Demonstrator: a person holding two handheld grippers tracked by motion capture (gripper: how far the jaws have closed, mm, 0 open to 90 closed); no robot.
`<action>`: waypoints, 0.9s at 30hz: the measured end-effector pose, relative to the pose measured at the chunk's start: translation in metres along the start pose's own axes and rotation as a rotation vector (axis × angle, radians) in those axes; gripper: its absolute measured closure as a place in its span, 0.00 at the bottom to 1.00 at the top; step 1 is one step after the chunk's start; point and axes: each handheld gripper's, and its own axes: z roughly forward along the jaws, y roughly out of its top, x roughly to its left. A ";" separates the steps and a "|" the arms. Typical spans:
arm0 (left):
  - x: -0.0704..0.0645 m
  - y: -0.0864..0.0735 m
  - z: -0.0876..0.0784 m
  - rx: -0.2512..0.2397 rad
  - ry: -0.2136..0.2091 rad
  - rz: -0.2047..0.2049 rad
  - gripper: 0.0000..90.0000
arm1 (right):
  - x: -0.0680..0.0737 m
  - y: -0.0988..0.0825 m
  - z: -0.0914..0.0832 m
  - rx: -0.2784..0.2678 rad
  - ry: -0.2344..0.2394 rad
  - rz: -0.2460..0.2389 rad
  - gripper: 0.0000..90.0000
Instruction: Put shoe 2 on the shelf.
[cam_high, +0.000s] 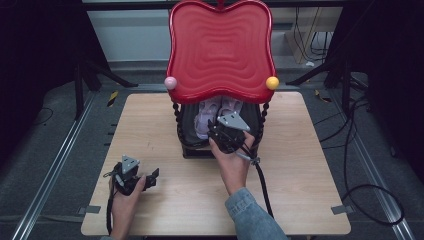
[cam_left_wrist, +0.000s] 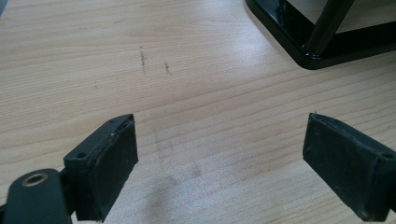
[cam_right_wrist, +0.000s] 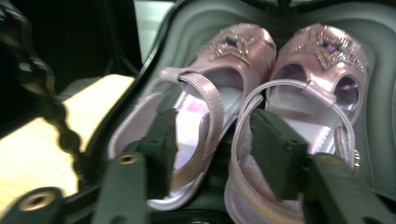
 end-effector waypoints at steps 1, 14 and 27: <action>0.000 0.000 0.000 0.000 0.000 0.000 0.10 | -0.001 0.001 0.003 0.007 -0.001 0.005 0.54; 0.000 0.000 -0.001 -0.007 0.008 0.001 0.11 | -0.011 0.011 0.015 0.016 -0.052 -0.045 0.65; 0.000 0.000 0.001 0.001 0.007 0.002 0.11 | -0.006 0.012 -0.010 -0.021 -0.039 -0.065 0.38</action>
